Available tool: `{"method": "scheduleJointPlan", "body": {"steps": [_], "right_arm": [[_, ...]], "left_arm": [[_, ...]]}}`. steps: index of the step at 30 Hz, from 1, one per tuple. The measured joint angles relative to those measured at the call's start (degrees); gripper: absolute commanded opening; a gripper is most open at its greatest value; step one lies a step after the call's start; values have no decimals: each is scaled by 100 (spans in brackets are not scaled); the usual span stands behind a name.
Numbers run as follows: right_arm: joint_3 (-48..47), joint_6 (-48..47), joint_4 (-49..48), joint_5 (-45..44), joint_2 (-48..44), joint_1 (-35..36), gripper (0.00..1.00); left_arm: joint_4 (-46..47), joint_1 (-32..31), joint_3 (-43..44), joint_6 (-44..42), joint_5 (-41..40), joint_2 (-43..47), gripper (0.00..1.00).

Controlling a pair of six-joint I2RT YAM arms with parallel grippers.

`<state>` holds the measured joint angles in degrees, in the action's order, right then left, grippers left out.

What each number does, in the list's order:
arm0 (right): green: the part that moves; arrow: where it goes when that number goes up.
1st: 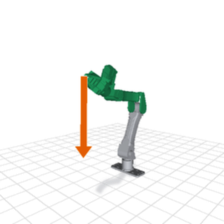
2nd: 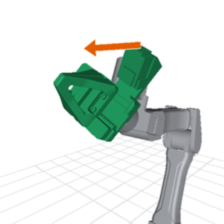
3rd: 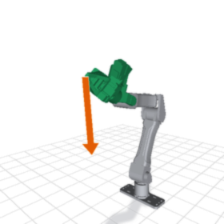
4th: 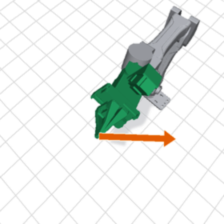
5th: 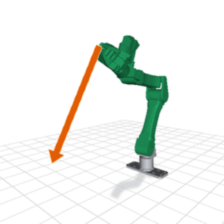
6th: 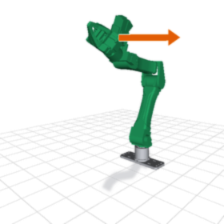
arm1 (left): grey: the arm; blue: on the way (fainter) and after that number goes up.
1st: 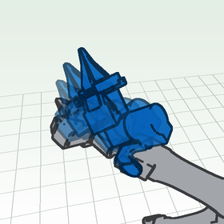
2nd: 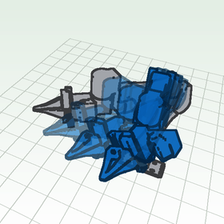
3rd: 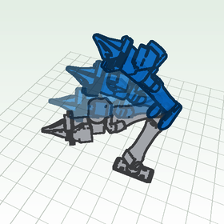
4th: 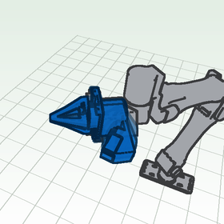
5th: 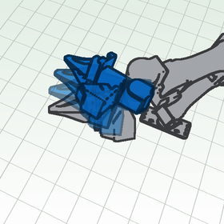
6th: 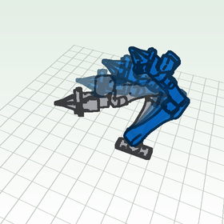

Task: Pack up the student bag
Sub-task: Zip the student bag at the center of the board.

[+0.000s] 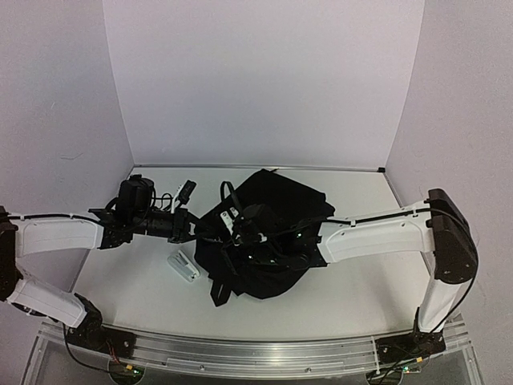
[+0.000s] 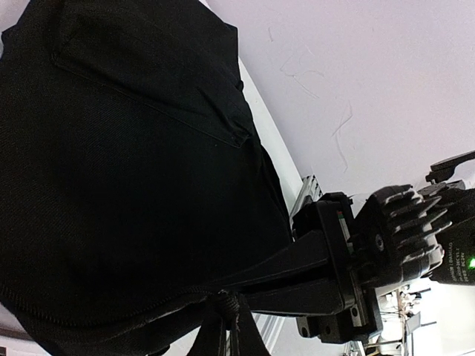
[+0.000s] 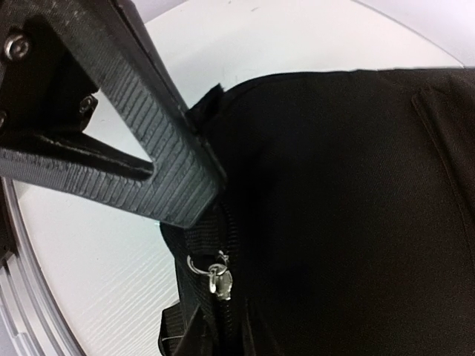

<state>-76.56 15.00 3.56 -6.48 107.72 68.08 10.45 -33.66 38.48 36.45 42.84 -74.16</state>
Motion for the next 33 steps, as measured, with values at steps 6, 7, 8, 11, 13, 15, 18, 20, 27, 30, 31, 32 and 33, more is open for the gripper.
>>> {"method": "scheduleJointPlan", "body": {"steps": [6,7,8,11,13,15,18,20,27,30,31,32,33], "right_arm": [[370,138,-279,-35,-508,54,0],[449,174,-349,-49,-596,73,0],[515,211,-416,-64,-667,93,0],[743,361,-565,-148,-907,156,0],[914,482,-639,-187,-1115,181,0],[1005,567,-692,-228,-1232,195,0],[1255,749,-840,-297,-1530,215,0],[1419,841,-914,-310,-1723,215,0],[1855,1097,-1135,-309,-2085,232,0],[1907,1153,-1163,-302,-2117,237,23],[1909,1173,-1150,-287,-2125,237,37],[1927,1205,-952,-322,-2177,241,51],[1970,1247,-722,-361,-2255,244,63]], "left_arm": [[-510,-31,31,-215,-351,470,0],[-543,-32,71,-219,-330,516,0],[-552,-33,110,-223,-294,550,0],[-559,-3,168,-216,-174,596,0],[-520,-1,189,-201,-4,594,0],[-390,1,233,-186,209,565,0],[-205,-1,369,-166,510,401,0],[-34,-3,453,-153,742,244,0],[393,-33,501,-77,1265,-66,0],[483,-33,501,-55,1438,-131,0],[505,-43,501,-55,1467,-155,0],[507,-26,501,-57,1385,-171,0],[506,30,500,-59,1274,-193,0]]}}
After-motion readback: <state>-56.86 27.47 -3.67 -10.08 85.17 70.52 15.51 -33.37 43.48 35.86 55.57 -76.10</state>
